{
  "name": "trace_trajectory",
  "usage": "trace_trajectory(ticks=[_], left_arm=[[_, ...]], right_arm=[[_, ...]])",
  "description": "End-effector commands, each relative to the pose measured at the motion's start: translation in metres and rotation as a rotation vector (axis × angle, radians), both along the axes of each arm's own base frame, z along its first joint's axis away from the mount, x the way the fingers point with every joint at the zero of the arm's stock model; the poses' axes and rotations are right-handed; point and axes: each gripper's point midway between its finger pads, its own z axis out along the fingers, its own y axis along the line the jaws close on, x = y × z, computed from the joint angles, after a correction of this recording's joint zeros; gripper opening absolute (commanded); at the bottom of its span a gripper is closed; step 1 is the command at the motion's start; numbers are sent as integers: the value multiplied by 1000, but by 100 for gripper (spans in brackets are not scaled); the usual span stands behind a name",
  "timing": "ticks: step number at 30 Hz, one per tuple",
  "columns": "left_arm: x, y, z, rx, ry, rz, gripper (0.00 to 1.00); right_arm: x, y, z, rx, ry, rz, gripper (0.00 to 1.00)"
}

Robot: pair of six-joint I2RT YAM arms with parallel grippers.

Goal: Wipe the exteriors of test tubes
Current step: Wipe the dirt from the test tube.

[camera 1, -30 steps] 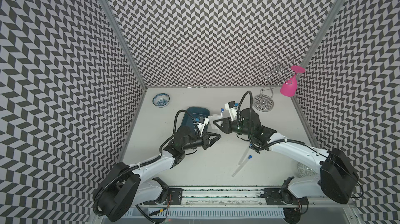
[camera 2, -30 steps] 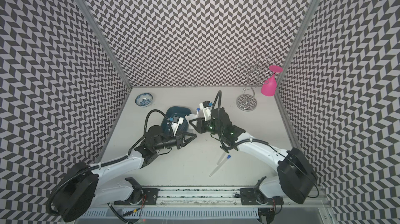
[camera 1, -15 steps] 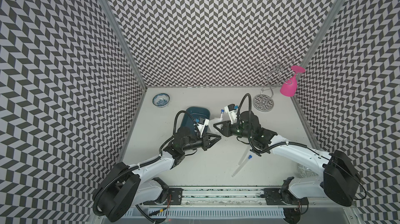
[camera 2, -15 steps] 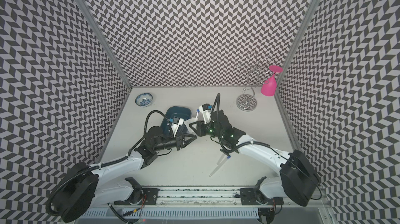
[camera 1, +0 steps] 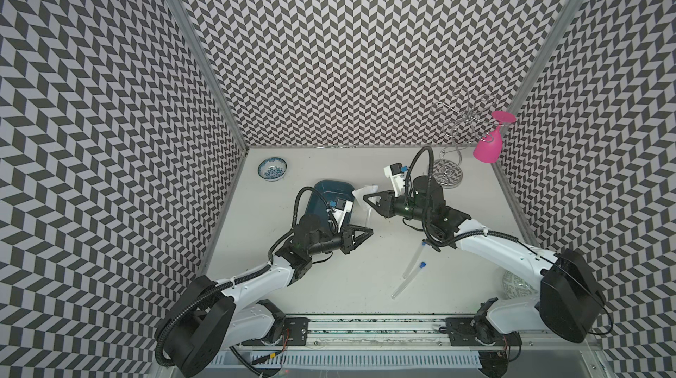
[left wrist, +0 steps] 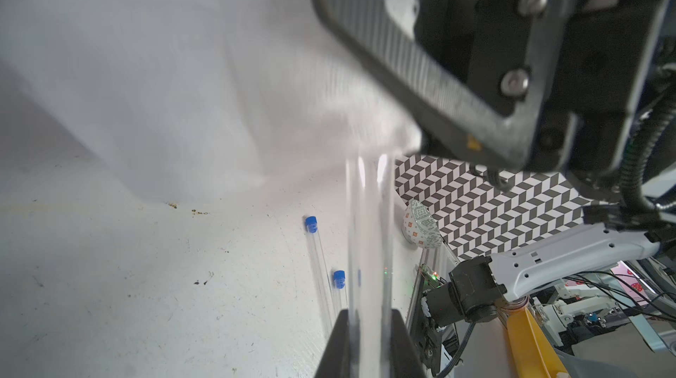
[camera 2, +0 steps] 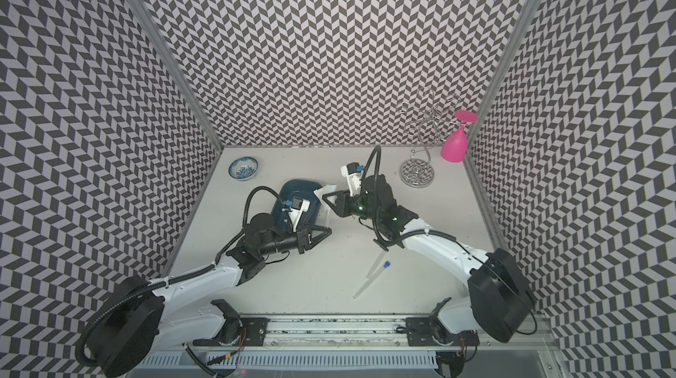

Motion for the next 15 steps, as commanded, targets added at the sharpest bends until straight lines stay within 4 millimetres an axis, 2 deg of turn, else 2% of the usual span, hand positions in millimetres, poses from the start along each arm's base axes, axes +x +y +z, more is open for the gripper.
trace_trajectory(ticks=[1, 4, 8, 11, 15], left_arm=[[5, -1, 26, -53, -85, 7, 13], [6, -2, 26, -52, -83, 7, 13], [6, -2, 26, -52, -77, 8, 13], [6, -2, 27, -53, -78, 5, 13], [6, -2, 27, -53, -82, 4, 13]], right_arm=[[-25, 2, -26, -7, 55, 25, 22], [-35, 3, -34, -5, 77, 33, 22], [-32, 4, -35, -26, 67, 24, 22], [-17, 4, -26, -35, 45, 6, 22], [9, 4, 1, -1, 6, 26, 22]])
